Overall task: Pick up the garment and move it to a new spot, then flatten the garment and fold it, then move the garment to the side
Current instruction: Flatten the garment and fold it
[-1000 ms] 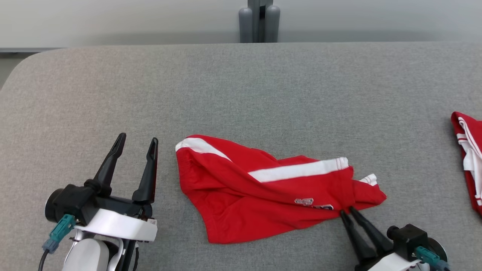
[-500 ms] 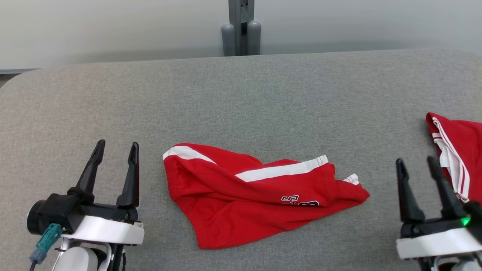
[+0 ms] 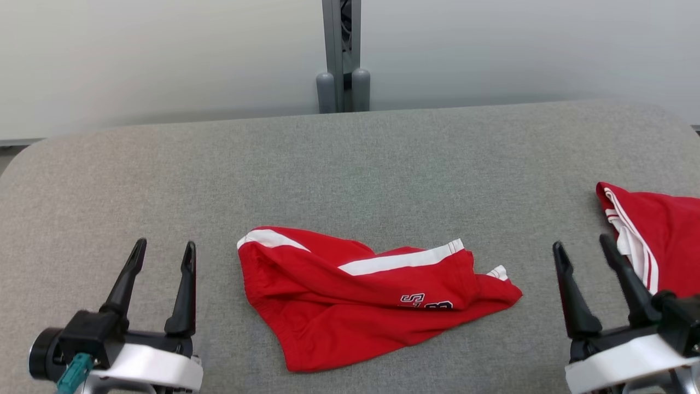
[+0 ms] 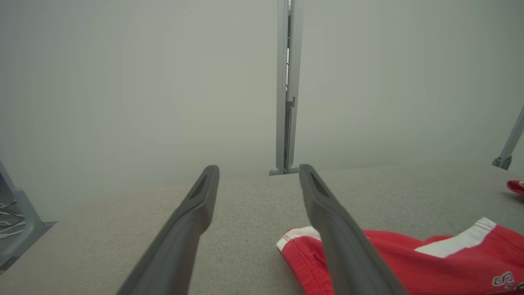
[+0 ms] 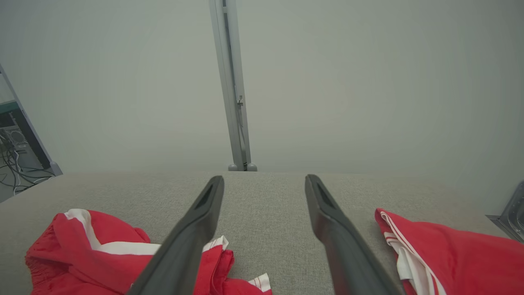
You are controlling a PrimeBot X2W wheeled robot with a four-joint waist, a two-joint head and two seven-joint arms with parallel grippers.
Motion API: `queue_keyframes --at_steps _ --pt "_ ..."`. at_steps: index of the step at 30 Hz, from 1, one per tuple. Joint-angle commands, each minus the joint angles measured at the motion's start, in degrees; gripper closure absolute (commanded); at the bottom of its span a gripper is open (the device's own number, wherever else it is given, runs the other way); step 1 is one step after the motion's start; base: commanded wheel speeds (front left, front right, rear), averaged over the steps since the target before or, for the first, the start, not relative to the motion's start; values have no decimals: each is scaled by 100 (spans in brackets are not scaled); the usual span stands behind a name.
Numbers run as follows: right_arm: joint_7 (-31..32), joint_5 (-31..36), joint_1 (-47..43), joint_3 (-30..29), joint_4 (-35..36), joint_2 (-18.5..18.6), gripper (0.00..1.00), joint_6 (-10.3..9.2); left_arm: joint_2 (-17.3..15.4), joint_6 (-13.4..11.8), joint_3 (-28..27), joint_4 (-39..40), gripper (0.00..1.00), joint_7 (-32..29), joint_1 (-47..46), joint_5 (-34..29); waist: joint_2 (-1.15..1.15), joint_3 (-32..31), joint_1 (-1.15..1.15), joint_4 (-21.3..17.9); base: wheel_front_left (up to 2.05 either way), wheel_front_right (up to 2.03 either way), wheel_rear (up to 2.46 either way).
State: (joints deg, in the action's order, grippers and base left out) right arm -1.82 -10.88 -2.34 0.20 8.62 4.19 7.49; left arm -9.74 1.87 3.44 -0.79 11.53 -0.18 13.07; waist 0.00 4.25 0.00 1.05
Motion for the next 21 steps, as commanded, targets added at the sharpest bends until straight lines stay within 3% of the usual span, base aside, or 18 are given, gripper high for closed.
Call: queue_keyframes --at_steps 1,21 --pt "53 -29 -138 3 52 9 0 1 -21 -59 -17 40 0 -52 99 -16 0 -91 0 -13 0 0 0" --pt "150 -103 -458 -2 165 -110 0 1 -82 -240 62 409 0 -437 374 39 0 -213 0 5 0 0 0"
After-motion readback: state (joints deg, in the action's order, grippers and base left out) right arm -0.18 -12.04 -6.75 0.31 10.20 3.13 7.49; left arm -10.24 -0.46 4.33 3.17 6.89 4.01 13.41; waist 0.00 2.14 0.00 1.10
